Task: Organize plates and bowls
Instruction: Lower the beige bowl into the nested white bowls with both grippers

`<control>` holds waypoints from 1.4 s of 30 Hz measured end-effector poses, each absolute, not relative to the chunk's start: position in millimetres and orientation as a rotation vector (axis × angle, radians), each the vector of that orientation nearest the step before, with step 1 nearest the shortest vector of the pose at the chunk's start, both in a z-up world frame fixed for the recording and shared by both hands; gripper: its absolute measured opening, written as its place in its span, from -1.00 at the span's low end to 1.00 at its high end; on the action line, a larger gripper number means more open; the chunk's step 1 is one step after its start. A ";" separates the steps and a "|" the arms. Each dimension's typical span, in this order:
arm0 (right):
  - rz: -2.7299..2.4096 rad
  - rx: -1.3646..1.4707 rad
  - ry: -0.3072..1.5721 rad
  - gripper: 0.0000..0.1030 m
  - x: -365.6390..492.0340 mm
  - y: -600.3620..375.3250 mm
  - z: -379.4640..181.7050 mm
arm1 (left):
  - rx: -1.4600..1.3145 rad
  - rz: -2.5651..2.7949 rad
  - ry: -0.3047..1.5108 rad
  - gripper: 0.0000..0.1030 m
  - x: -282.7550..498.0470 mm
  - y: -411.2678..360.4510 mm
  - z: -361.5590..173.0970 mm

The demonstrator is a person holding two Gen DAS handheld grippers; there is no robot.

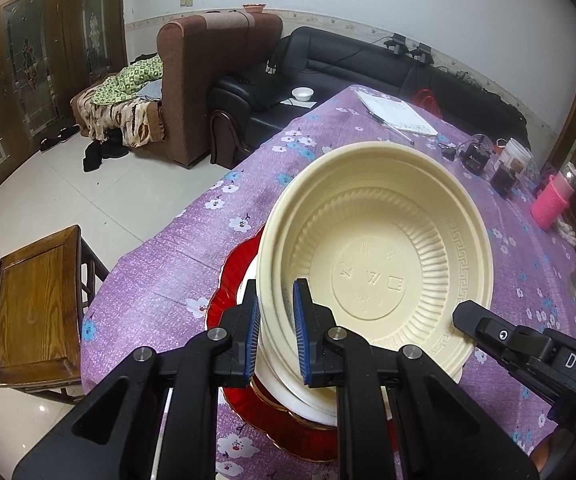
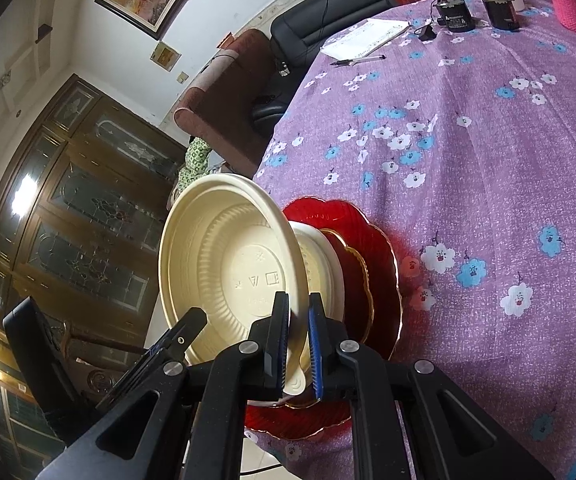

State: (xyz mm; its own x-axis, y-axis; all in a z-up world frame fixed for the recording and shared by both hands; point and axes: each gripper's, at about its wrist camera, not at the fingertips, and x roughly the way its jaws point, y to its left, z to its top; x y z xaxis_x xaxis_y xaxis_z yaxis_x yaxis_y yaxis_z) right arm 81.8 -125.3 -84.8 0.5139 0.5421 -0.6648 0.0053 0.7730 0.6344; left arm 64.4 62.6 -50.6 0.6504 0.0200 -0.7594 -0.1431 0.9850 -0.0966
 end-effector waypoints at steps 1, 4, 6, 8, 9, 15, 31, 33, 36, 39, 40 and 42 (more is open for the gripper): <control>0.348 0.628 0.992 -0.82 82.7 -124.9 -85.6 | -0.153 0.094 0.861 -0.73 65.8 62.2 -51.4; 0.346 0.628 0.999 -0.83 85.0 -123.9 -87.6 | -0.151 0.094 0.866 -0.73 67.8 62.5 -52.9; 0.345 0.626 1.000 -0.82 86.1 -123.6 -88.8 | -0.154 0.094 0.868 -0.73 68.4 63.1 -53.6; 0.344 0.628 1.005 -0.83 87.1 -123.9 -90.2 | -0.152 0.094 0.871 -0.73 69.4 63.2 -54.9; 0.343 0.628 1.005 -0.82 87.6 -123.9 -90.6 | -0.149 0.094 0.873 -0.73 70.0 63.0 -55.5; 0.342 0.629 1.006 -0.82 88.6 -124.6 -91.8 | -0.147 0.095 0.877 -0.73 70.9 63.3 -58.8; 0.339 0.627 1.003 -0.83 86.4 -123.4 -91.4 | -0.146 0.092 0.883 -0.73 70.6 63.5 -62.6; 0.338 0.627 1.002 -0.82 86.5 -123.2 -91.3 | -0.147 0.092 0.884 -0.73 70.5 63.2 -62.5; 0.337 0.627 1.002 -0.83 86.9 -121.9 -91.0 | -0.147 0.091 0.884 -0.73 71.0 63.2 -63.6; 0.336 0.628 1.002 -0.82 87.6 -121.7 -91.4 | -0.145 0.091 0.884 -0.73 71.3 62.7 -63.5; 0.335 0.628 1.003 -0.82 88.1 -121.6 -91.8 | -0.143 0.091 0.885 -0.73 72.0 62.6 -64.2; 0.334 0.628 1.005 -0.82 88.7 -120.9 -92.1 | -0.143 0.090 0.887 -0.73 72.9 62.3 -64.7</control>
State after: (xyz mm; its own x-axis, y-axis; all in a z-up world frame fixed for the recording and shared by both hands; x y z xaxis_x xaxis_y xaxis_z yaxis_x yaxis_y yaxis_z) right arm 88.7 -120.9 -92.1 0.5068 0.5334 -0.6772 0.0214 0.7775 0.6285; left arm 72.9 62.3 -64.7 0.6292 0.0189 -0.7770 -0.1373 0.9867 -0.0871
